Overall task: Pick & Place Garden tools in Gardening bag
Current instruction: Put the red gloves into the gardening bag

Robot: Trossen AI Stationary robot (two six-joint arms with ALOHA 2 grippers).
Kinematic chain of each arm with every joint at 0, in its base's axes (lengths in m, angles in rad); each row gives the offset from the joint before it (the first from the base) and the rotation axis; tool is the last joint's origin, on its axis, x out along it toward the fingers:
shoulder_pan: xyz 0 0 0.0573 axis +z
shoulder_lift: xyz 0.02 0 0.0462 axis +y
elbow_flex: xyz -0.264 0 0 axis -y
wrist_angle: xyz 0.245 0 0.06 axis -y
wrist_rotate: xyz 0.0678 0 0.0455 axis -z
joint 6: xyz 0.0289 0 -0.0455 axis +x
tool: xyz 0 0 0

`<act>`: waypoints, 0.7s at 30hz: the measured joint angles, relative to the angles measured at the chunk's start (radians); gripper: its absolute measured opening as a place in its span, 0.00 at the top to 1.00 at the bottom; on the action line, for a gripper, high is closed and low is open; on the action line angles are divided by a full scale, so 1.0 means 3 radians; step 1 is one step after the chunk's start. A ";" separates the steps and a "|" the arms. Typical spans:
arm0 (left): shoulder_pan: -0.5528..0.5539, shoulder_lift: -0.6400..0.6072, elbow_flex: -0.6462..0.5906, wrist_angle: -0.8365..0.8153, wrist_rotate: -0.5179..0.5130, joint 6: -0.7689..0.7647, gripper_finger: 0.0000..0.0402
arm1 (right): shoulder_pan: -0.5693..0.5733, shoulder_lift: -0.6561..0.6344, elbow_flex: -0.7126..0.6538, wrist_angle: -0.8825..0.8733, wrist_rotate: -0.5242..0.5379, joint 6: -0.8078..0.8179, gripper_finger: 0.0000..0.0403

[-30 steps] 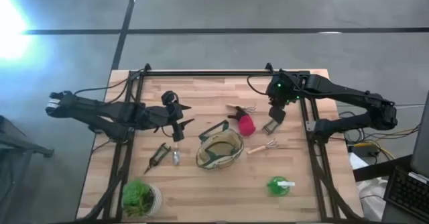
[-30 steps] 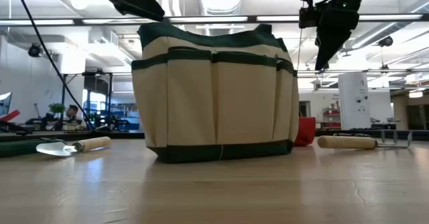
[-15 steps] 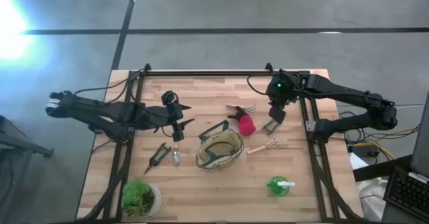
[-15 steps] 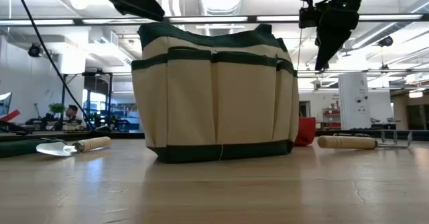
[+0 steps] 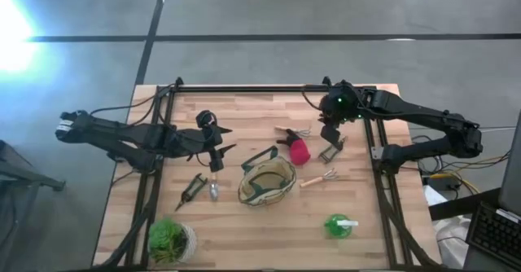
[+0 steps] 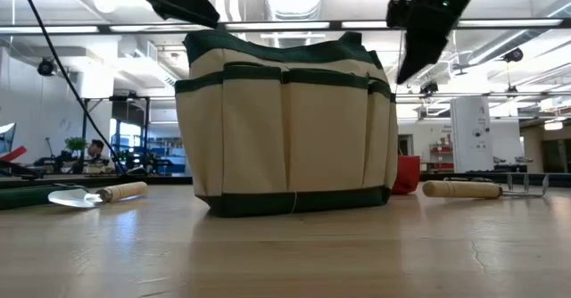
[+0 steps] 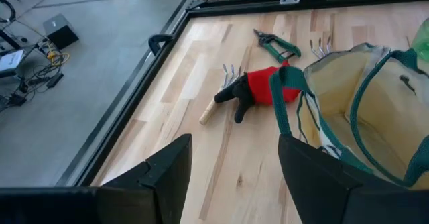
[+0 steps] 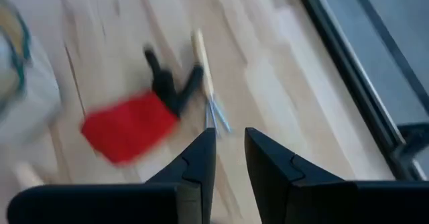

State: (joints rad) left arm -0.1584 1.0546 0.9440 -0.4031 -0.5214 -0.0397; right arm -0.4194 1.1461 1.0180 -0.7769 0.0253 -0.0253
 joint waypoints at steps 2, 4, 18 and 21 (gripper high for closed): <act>0.0000 0.0000 0.0000 0.0065 0.0000 0.0063 0.44 | 0.0001 0.0000 0.0000 0.0202 -0.0001 0.0128 0.80; 0.0000 0.0000 0.0000 0.0191 0.0002 0.0106 0.44 | 0.0001 0.0000 0.0000 0.0403 -0.0002 0.0166 0.79; 0.0012 0.0000 0.0001 0.1301 -0.0072 -0.0055 0.44 | 0.0056 0.0000 0.0005 0.1259 -0.0985 0.0137 0.83; 0.0027 -0.0001 0.0001 0.1303 -0.0219 -0.0010 0.44 | 0.0148 0.0000 0.0007 0.1466 -0.1667 0.0208 0.84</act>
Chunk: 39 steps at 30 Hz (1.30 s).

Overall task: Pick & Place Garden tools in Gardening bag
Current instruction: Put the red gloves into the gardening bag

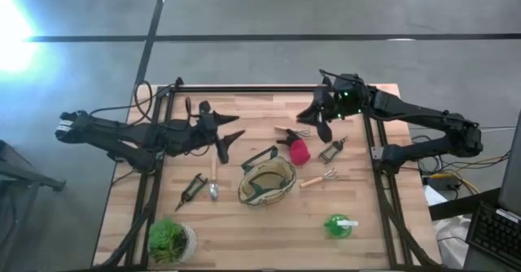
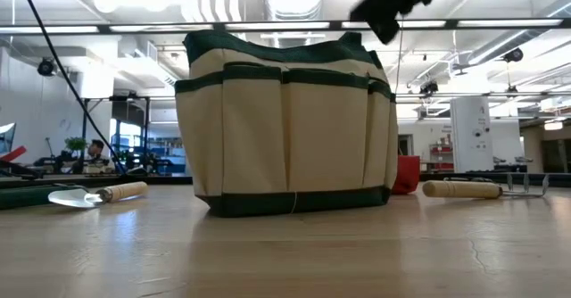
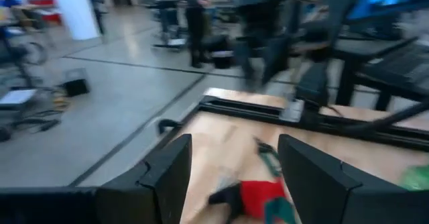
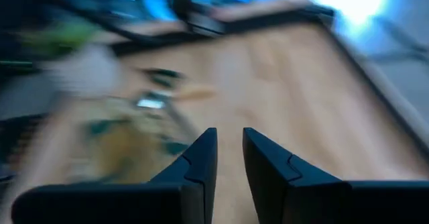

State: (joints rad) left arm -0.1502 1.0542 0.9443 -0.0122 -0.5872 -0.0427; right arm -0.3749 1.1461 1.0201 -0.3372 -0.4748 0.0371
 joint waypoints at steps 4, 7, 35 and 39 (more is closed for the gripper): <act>-0.0004 0.0001 -0.0090 -0.0071 -0.0046 -0.0042 0.44 | 0.0300 0.0000 0.0003 0.0202 -0.0297 0.0107 0.84; 0.0002 0.0001 -0.0235 0.0021 -0.0225 -0.0146 0.45 | 0.0579 0.0005 0.0026 0.0212 -0.0061 0.0033 0.84; -0.0019 -0.0716 -0.1506 0.0887 0.0604 0.0310 0.55 | 0.1312 0.1594 0.1401 -0.1105 0.0535 -0.0308 0.82; -0.0016 -0.0859 -0.1594 0.0887 0.0556 0.0287 0.57 | 0.1391 0.1787 0.1565 -0.1305 0.0539 -0.0392 0.81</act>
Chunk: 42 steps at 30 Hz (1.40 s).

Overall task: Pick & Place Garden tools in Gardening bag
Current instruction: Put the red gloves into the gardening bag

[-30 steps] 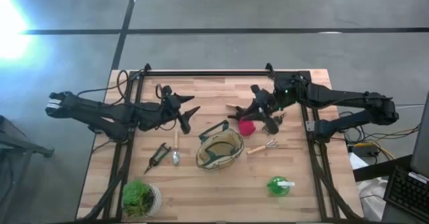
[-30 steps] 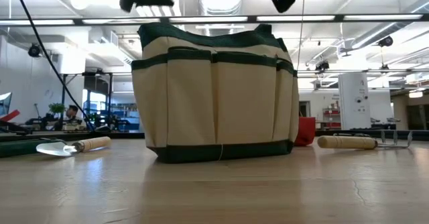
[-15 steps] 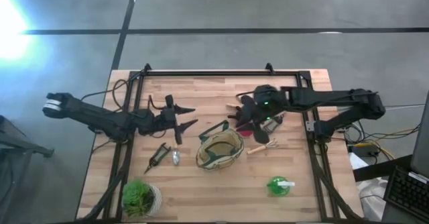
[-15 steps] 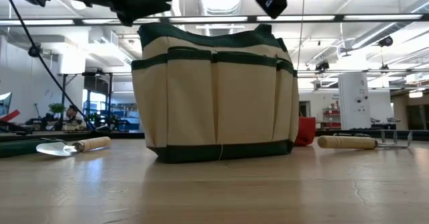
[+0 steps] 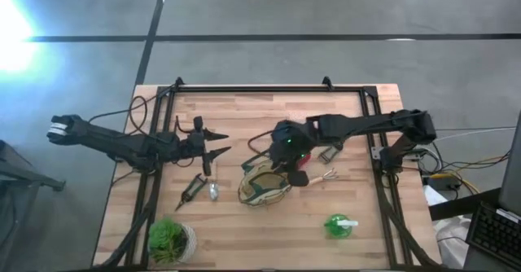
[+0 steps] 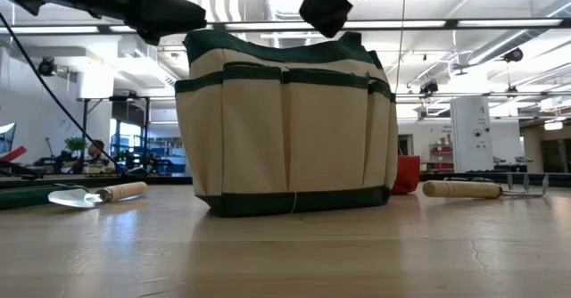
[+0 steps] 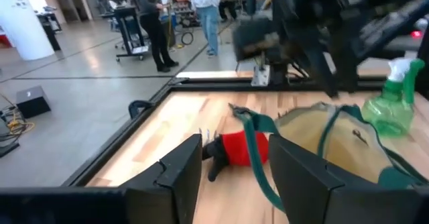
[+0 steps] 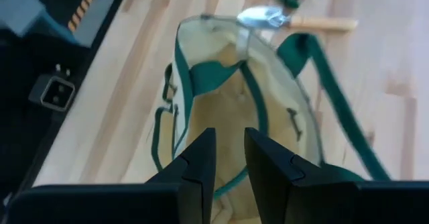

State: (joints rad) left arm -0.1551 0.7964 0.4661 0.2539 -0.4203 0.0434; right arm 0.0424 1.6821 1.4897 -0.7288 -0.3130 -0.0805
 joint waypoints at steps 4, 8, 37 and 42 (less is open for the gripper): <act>0.0000 -0.0115 -0.0036 0.0003 -0.0001 -0.0054 0.58 | 0.0068 0.0120 0.0022 -0.0044 0.0034 0.0020 0.80; -0.0001 -0.0147 -0.0045 -0.0004 -0.0001 -0.0056 0.58 | 0.0095 0.0159 0.0029 -0.0129 0.0256 0.0048 0.77; 0.0000 -0.0123 -0.0045 -0.0004 -0.0071 -0.0056 0.58 | 0.0097 0.0478 0.0157 -0.0089 0.0645 0.0415 0.67; -0.0001 -0.0118 -0.0045 -0.0003 -0.0078 -0.0056 0.58 | 0.0096 0.0540 0.0157 -0.0151 0.0645 0.0435 0.66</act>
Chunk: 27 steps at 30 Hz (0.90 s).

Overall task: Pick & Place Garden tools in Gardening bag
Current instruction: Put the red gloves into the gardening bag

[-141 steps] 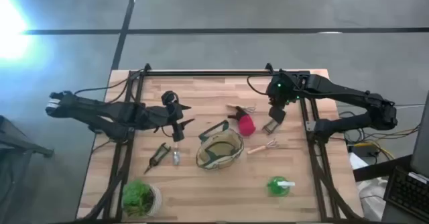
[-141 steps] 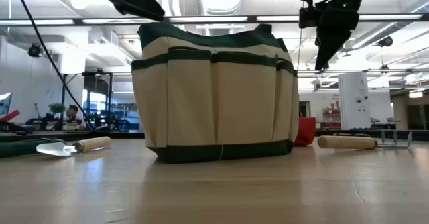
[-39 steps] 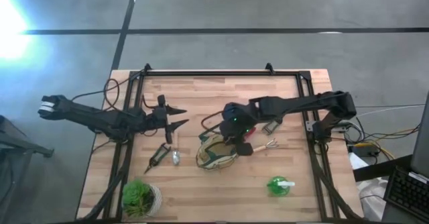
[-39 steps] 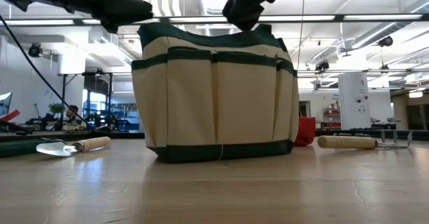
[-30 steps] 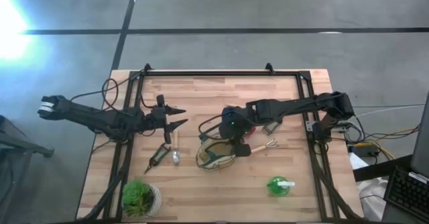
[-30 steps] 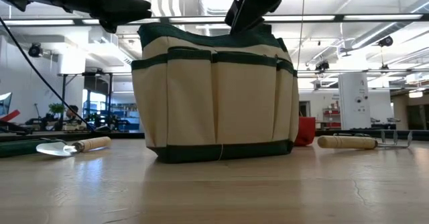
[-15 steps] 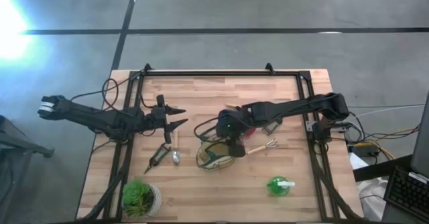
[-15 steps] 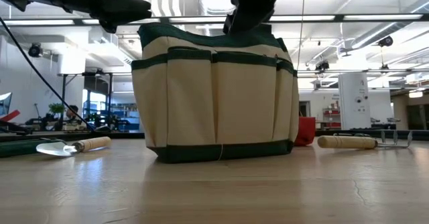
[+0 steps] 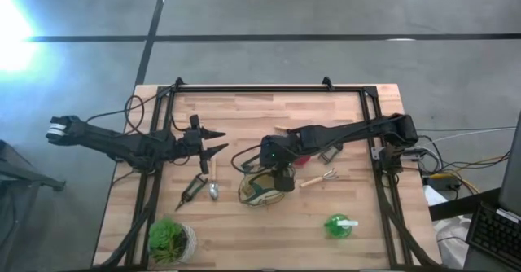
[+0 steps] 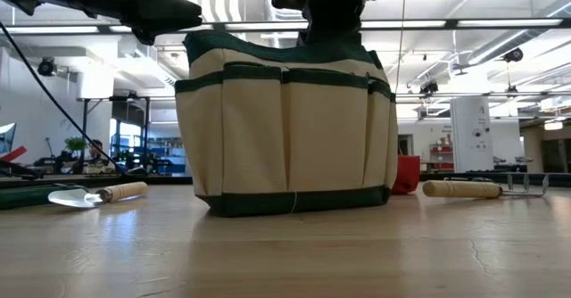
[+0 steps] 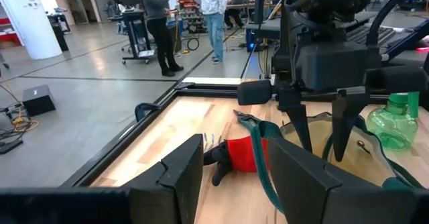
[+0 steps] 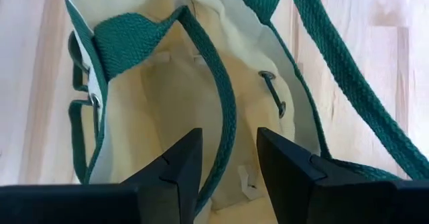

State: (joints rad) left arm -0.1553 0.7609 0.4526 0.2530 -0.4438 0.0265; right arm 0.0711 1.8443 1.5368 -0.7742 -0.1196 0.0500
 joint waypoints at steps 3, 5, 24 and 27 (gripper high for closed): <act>0.0001 0.0000 0.0000 -0.0001 0.0000 0.0000 0.58 | 0.0000 0.0037 0.0000 -0.0008 0.0001 0.0000 0.67; 0.0000 0.0000 0.0000 0.0000 0.0001 0.0000 0.58 | 0.0000 0.0057 0.0000 -0.0013 0.0000 0.0000 0.68; 0.0001 0.0000 0.0000 -0.0001 0.0003 -0.0001 0.58 | 0.0003 0.0053 0.0332 -0.0343 0.0149 -0.0129 0.82; 0.0001 0.0000 0.0000 -0.0001 0.0003 -0.0001 0.58 | 0.0003 0.0053 0.0416 -0.0407 0.0150 -0.0167 0.82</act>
State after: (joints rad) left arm -0.1551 0.7609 0.4526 0.2527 -0.4431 0.0262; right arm 0.0719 1.8603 1.6616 -0.8963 -0.0746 -0.0002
